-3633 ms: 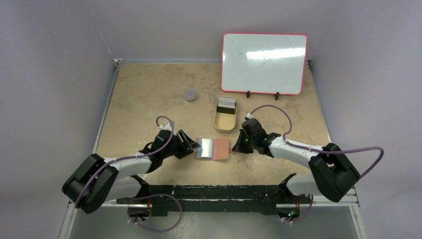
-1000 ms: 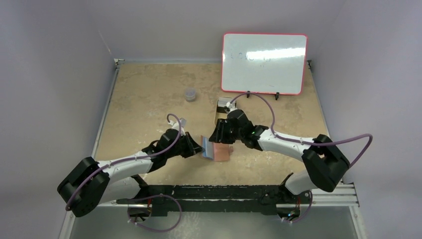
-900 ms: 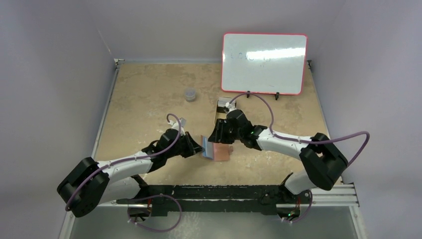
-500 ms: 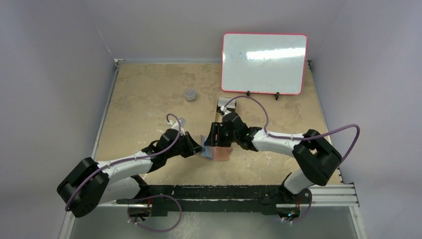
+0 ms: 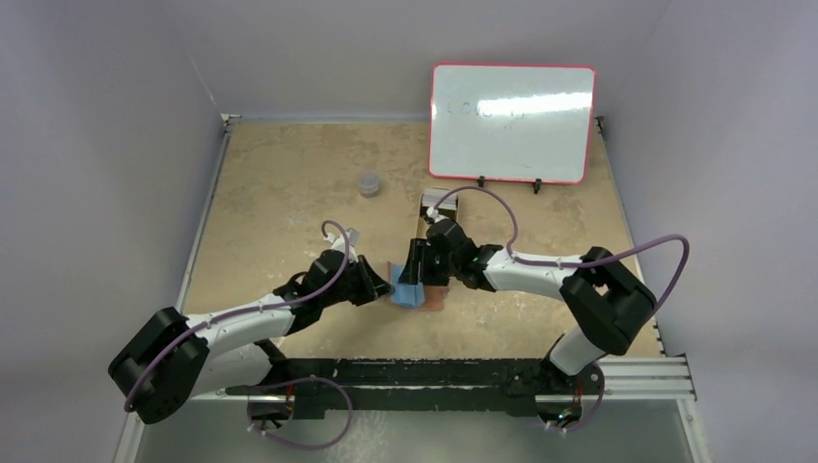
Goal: Put the credit cards into the card holder
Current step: Open the card holder at the center of the board.
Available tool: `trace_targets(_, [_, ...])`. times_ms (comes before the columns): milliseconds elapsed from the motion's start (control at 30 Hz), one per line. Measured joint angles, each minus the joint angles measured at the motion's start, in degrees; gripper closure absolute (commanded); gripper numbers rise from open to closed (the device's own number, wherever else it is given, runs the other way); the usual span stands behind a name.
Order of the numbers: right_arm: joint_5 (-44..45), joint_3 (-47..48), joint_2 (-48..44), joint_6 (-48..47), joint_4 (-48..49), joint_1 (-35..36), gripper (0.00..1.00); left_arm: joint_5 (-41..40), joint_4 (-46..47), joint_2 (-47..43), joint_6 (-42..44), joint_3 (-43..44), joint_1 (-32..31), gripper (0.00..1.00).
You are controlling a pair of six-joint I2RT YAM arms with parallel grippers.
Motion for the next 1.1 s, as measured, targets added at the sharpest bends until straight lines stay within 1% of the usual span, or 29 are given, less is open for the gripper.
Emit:
trace_targets(167, [1.62, 0.02, -0.61, -0.42, -2.6, 0.0, 0.4, -0.42, -0.9, 0.0, 0.79, 0.0, 0.0, 1.0])
trace_targets(267, [3.19, 0.15, -2.51, -0.83, -5.29, 0.0, 0.37, -0.66, -1.09, 0.0, 0.87, 0.0, 0.0, 1.0])
trace_targets(433, [6.08, 2.29, -6.16, -1.57, -10.1, 0.0, 0.36, -0.83, -1.31, 0.0, 0.92, 0.0, 0.0, 1.0])
trace_targets(600, [7.54, 3.52, -9.64, -1.84, -12.39, 0.0, 0.4, -0.96, -1.33, 0.0, 0.96, 0.0, 0.0, 1.0])
trace_targets(667, [7.63, 3.78, -9.92, -1.9, -12.74, 0.0, 0.44, -1.01, -1.38, 0.0, 0.98, 0.0, 0.0, 1.0])
trace_targets(800, [6.25, 3.76, -9.94, -1.73, -12.2, 0.39, 0.56, -1.22, -1.64, 0.0, 1.01, 0.0, -0.07, 1.0])
trace_targets(867, [5.05, 3.74, -9.94, -1.29, -10.6, 1.14, 0.59, -1.29, -1.84, 0.0, 1.03, 0.0, -0.15, 1.0])
trace_targets(967, [3.06, 3.74, -9.92, -0.55, -8.24, 2.47, 0.59, -1.33, -2.19, -0.09, 1.03, 0.0, -0.22, 1.0])
trace_targets(1100, [1.6, 3.98, -8.33, 0.07, -5.44, 3.54, 0.53, -1.33, -2.25, -0.17, 1.03, 0.0, -0.26, 1.0])
